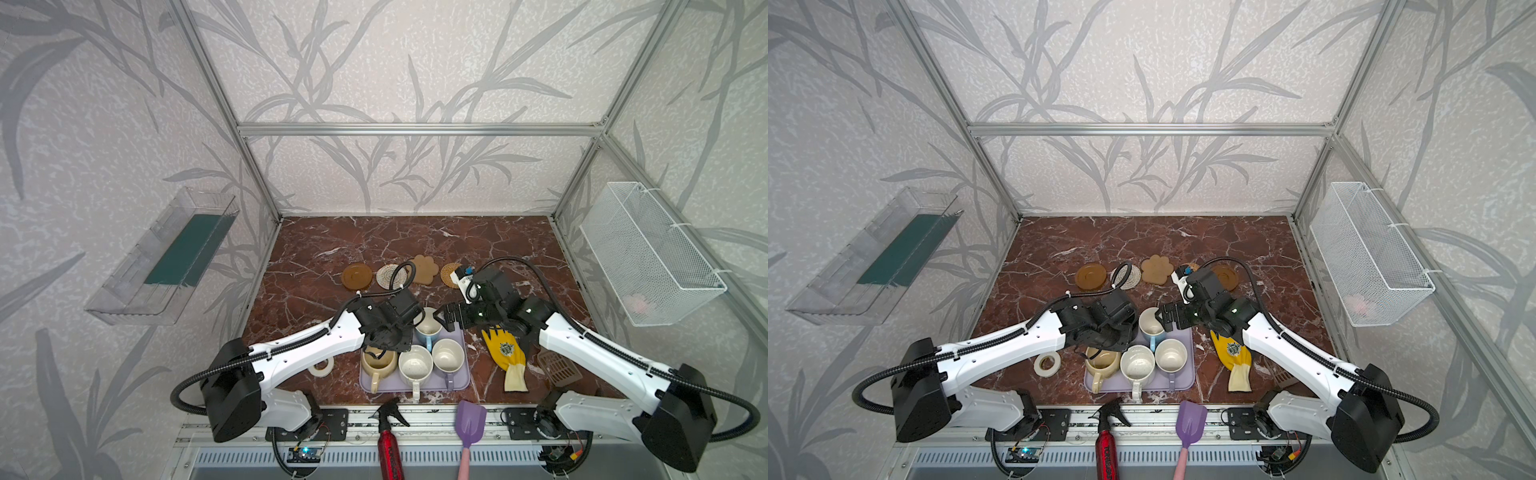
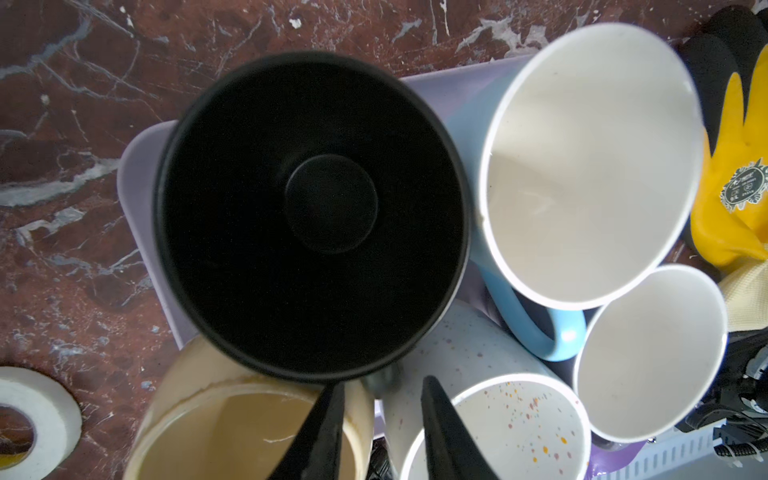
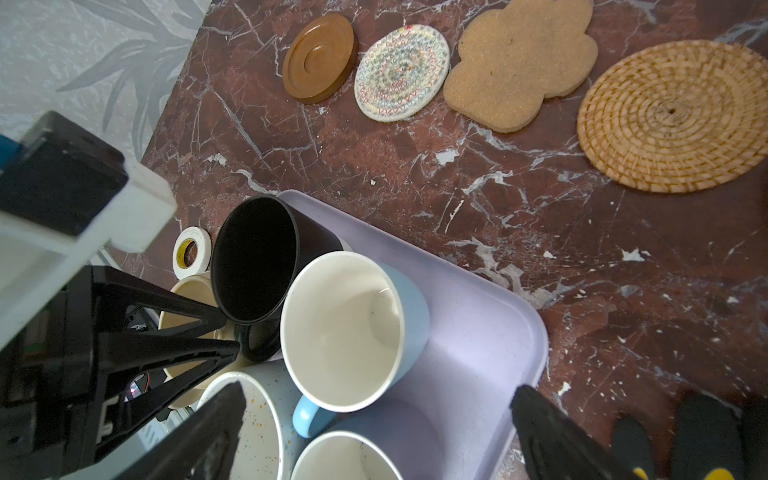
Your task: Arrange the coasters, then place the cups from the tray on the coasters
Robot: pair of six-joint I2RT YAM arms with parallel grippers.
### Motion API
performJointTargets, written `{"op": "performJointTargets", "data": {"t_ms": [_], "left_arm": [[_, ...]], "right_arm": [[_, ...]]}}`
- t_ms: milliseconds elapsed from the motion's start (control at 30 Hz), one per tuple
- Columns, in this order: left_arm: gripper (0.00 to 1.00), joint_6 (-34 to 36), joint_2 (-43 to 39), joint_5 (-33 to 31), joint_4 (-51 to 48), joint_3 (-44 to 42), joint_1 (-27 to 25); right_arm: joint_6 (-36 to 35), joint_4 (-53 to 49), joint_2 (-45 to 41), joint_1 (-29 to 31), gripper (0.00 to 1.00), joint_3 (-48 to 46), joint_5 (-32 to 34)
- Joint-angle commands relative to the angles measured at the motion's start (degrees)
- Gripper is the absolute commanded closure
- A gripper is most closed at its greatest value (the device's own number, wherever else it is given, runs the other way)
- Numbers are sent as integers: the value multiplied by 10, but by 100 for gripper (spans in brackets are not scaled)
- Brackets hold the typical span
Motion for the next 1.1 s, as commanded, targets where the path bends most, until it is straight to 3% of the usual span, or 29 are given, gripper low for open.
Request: {"op": "performJointTargets", "data": {"t_ms": [0,1067], "left_arm": [[66,-4,11,-44,-7,-13,-2],[69,-21,51,-50,20,-14,-2]], "right_arm": [[3,10,0,4,1,-4,-2],[-6,0,-25,14,1,-11,16]]}}
